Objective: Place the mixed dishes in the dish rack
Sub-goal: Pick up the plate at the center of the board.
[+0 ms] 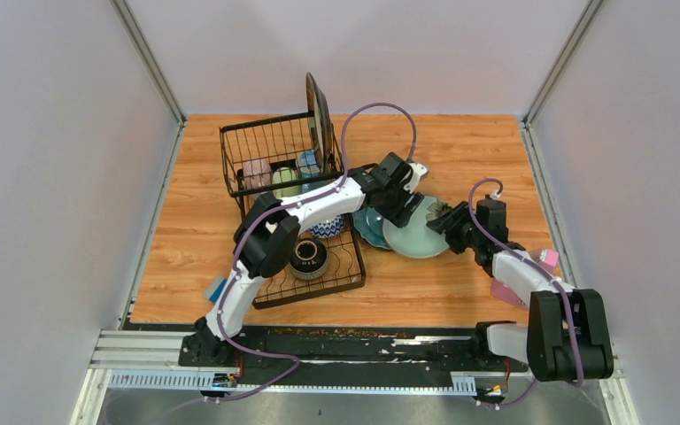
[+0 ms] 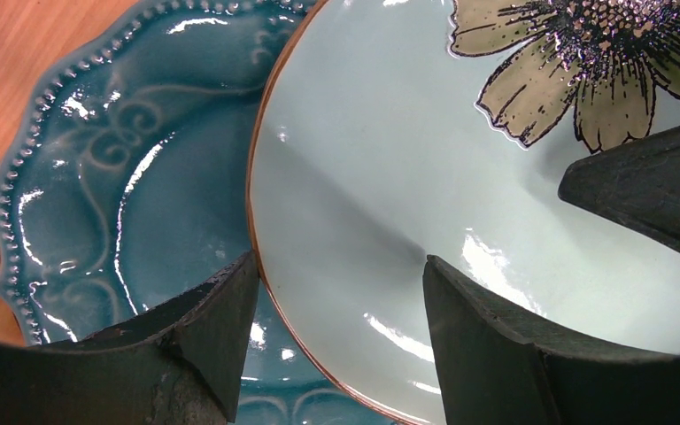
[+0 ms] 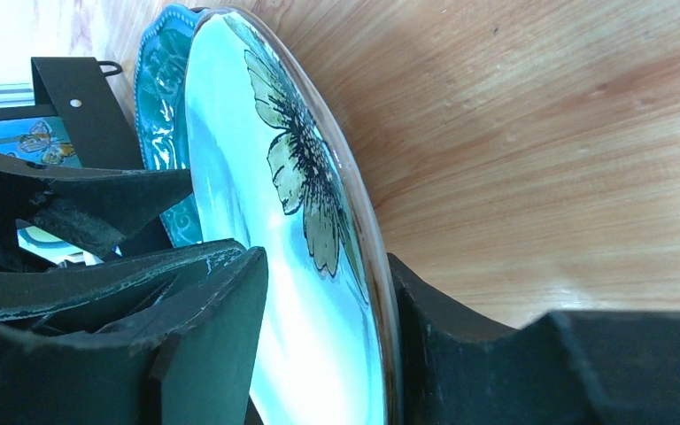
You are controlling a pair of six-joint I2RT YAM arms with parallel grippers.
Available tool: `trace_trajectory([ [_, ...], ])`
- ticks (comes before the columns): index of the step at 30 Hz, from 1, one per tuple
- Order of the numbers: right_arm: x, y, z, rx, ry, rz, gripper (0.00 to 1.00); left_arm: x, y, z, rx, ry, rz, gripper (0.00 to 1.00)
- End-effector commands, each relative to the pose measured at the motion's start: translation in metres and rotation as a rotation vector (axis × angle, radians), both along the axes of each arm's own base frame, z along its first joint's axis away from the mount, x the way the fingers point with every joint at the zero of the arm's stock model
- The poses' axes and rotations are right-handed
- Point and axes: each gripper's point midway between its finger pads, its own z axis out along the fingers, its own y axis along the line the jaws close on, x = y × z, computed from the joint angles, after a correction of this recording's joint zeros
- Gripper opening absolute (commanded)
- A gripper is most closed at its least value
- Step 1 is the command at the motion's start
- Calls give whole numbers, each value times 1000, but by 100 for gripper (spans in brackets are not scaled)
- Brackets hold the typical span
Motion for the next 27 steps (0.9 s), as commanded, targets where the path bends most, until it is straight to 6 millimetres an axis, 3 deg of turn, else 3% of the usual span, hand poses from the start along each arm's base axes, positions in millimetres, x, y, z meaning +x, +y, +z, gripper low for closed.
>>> trace_trajectory([
  [1,13,1,24,-25,-78,-1,47,-53,-47,20,-122,95,-139,73],
  [6,11,-4,28,-35,-79,-31,42,-49,-43,17,-95,87,-114,73],
  [10,8,-8,34,-49,-77,-44,48,-43,-37,15,-69,74,-75,73],
  [14,6,-11,43,-70,-85,-45,48,-35,-29,13,-55,74,-29,73],
  [22,0,-10,38,-76,-61,-28,22,-24,-19,13,-49,66,32,73],
  [27,3,-11,46,-88,-86,-21,10,-23,-19,21,-62,52,32,76],
])
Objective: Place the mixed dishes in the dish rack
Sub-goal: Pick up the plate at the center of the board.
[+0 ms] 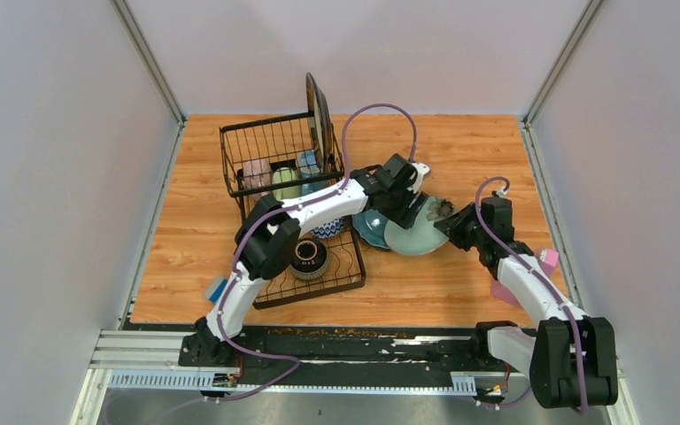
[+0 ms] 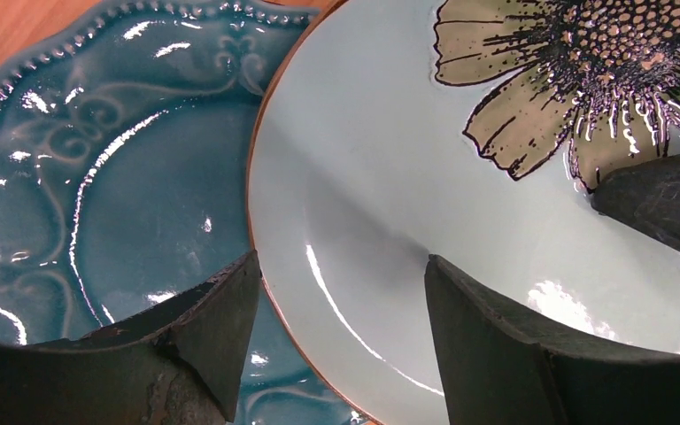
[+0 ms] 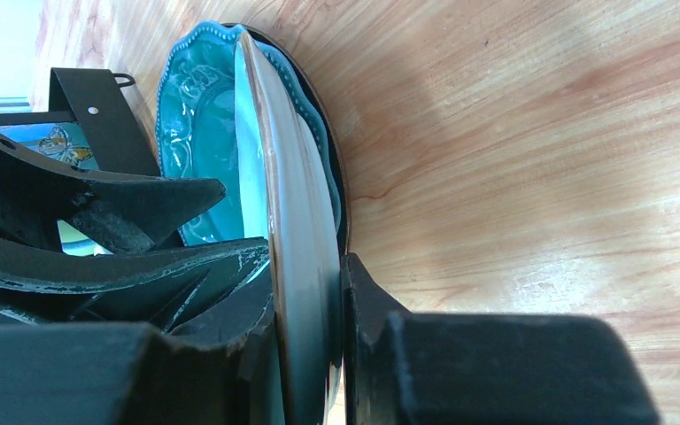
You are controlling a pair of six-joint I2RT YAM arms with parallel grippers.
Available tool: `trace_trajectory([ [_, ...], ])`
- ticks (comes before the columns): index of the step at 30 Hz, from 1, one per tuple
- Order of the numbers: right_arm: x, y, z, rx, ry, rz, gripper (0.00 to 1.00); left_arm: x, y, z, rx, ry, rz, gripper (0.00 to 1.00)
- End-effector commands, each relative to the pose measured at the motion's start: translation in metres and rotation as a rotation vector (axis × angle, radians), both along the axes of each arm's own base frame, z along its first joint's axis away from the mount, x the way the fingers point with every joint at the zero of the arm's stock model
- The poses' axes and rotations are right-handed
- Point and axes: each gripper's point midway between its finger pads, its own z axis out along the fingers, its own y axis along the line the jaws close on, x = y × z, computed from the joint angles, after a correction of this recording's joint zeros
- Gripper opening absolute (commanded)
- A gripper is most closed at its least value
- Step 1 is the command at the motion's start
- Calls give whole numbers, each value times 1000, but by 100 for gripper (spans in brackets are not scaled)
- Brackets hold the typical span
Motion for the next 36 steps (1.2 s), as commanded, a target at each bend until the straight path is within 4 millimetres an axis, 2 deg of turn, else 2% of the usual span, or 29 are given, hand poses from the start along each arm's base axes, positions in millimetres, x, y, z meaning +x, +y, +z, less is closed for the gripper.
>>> trace_trajectory([
  [1,12,0,22,-29,-67,16,8,-14,-11,18,-46,10,-31,77],
  [5,16,0,29,-45,-85,29,0,-15,-16,38,-91,-13,-58,80],
  [17,22,-5,58,-101,-163,43,0,-17,-14,109,-185,-147,-88,84],
  [24,20,-9,79,-135,-224,44,0,-27,-13,132,-208,-200,-121,85],
  [29,17,-20,100,-194,-273,15,0,-41,-13,163,-251,-263,-161,85],
  [36,7,-37,145,-272,-381,-50,0,-67,-2,219,-352,-367,-216,88],
])
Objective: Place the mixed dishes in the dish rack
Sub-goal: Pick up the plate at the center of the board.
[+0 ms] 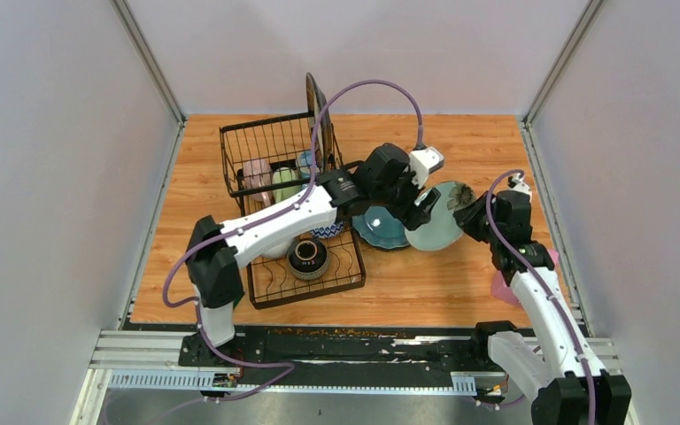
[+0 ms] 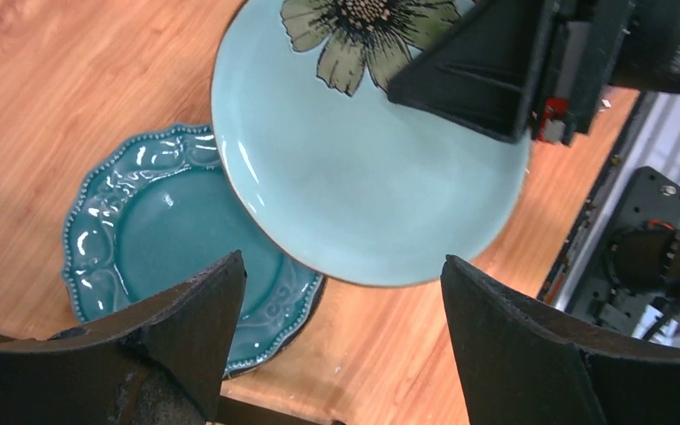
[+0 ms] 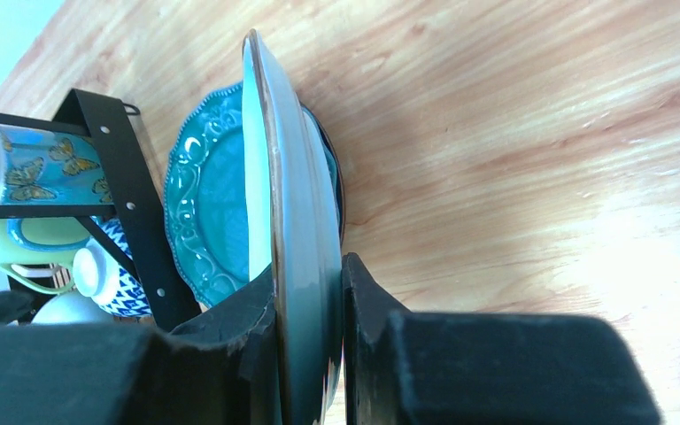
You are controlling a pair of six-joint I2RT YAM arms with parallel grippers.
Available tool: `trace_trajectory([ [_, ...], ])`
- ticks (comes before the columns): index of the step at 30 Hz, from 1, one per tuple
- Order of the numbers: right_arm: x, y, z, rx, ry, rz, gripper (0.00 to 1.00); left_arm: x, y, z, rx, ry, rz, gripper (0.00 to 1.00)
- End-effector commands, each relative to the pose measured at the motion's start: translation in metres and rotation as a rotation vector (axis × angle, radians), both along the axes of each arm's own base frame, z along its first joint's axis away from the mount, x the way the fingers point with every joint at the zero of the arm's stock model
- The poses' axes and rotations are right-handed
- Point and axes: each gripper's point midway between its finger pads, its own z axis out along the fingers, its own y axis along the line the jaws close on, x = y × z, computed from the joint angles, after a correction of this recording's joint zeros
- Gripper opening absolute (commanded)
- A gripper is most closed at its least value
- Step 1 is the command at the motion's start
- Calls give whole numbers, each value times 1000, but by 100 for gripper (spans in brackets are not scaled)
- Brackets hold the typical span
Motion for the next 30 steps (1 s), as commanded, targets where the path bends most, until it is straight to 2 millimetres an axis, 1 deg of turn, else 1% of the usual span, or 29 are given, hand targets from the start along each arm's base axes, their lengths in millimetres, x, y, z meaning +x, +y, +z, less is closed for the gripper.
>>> trace_trajectory([
  [1,13,-9,90,-34,-261,-31,0,-14,6,79,-160,-147,-49,89],
  [2,11,-15,97,-56,-274,-57,0,-20,11,87,-175,-156,-59,89],
  [5,3,-22,118,-77,-319,-85,0,-34,20,103,-216,-168,-88,90],
  [6,0,-24,126,-81,-337,-93,0,-43,25,106,-229,-167,-104,91],
  [9,-10,-27,149,-87,-398,-101,0,-60,38,109,-252,-157,-128,92],
  [10,-14,-26,157,-86,-420,-98,0,-69,46,109,-257,-154,-137,93],
  [11,-18,-26,164,-85,-437,-93,0,-73,52,99,-243,-140,-134,93],
  [12,-21,-25,173,-84,-457,-85,0,-78,61,108,-259,-154,-125,93],
  [13,-24,-23,179,-83,-473,-73,0,-80,68,100,-246,-145,-115,94],
  [14,-27,-20,185,-80,-486,-54,0,-83,79,111,-265,-164,-95,94],
  [15,-29,-17,191,-77,-496,-36,0,-87,89,113,-276,-168,-82,95],
  [16,-33,-9,196,-65,-505,12,0,-88,96,115,-281,-176,-65,95],
  [17,-36,-3,202,-57,-513,46,0,-93,106,116,-292,-177,-52,96],
  [18,-39,3,208,-47,-525,83,0,-91,113,116,-290,-186,-22,96],
  [19,-43,9,215,-37,-538,116,0,-93,125,117,-298,-189,6,96],
  [20,-46,14,223,-27,-552,147,0,-89,134,113,-284,-193,60,97],
  [21,-49,19,230,-20,-566,176,0,-89,146,113,-286,-203,97,98],
  [23,-55,26,244,-17,-589,225,0,-77,172,114,-275,-241,237,99],
  [24,-58,28,251,-20,-603,246,0,-74,180,115,-277,-249,272,99],
  [25,-61,30,258,-27,-615,265,0,-68,196,117,-278,-278,351,100],
  [26,-63,33,263,-32,-623,286,0,-64,205,118,-282,-282,403,100],
  [27,-65,36,268,-37,-629,310,0,-56,224,120,-272,-311,504,100],
  [28,-67,39,272,-43,-634,336,0,-53,235,116,-257,-309,561,100],
  [29,-69,43,276,-46,-637,367,0,-46,253,118,-242,-338,658,100],
  [30,-71,46,279,-50,-640,391,0,-45,263,113,-216,-335,704,100],
])
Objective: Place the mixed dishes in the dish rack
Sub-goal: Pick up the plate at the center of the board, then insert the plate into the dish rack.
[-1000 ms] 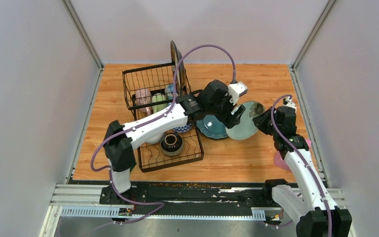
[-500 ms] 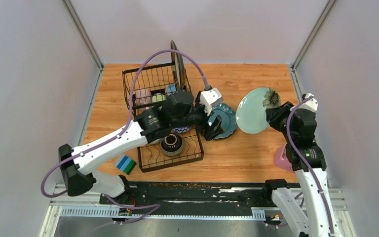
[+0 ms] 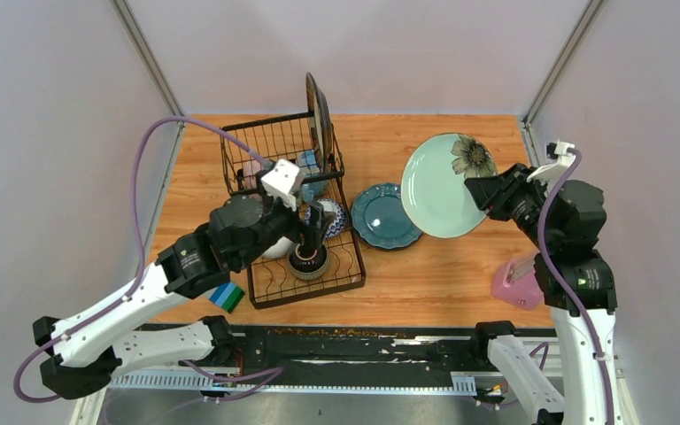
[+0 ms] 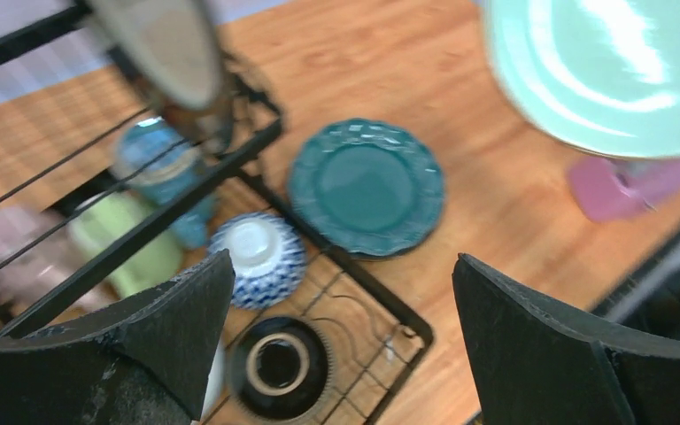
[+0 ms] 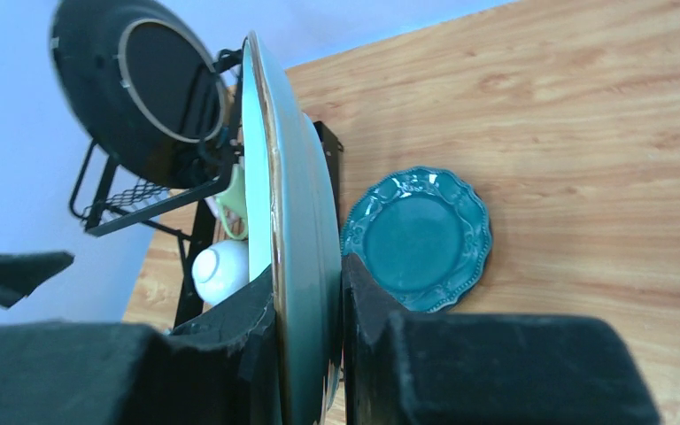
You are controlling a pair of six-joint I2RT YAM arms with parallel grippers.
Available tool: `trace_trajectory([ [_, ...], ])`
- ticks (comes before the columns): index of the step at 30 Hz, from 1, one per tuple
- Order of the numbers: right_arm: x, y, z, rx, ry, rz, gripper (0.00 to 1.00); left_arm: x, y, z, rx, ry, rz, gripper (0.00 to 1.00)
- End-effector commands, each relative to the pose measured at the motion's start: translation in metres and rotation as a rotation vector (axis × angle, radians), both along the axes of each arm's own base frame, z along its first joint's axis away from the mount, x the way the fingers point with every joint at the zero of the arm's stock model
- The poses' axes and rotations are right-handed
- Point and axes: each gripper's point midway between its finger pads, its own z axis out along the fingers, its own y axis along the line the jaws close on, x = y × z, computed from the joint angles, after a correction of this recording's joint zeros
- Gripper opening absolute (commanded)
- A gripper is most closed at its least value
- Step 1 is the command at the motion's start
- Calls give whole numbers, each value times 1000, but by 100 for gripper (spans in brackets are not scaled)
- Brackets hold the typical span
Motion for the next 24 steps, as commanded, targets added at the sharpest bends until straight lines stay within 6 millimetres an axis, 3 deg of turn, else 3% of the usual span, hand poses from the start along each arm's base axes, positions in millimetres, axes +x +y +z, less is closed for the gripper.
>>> trace_trajectory([
  [1,-18,25,71,-20,-211,171,0,31,74,-6,27,-10,437,100],
  [7,-19,54,61,-59,-171,284,0,38,116,-15,88,7,619,100],
  [16,-29,148,46,-297,-186,329,0,41,167,-12,58,48,765,100],
  [23,-27,192,80,-346,-298,297,0,40,203,-29,41,118,873,100],
  [24,-26,197,86,-342,-311,287,0,42,198,-30,17,128,847,100],
])
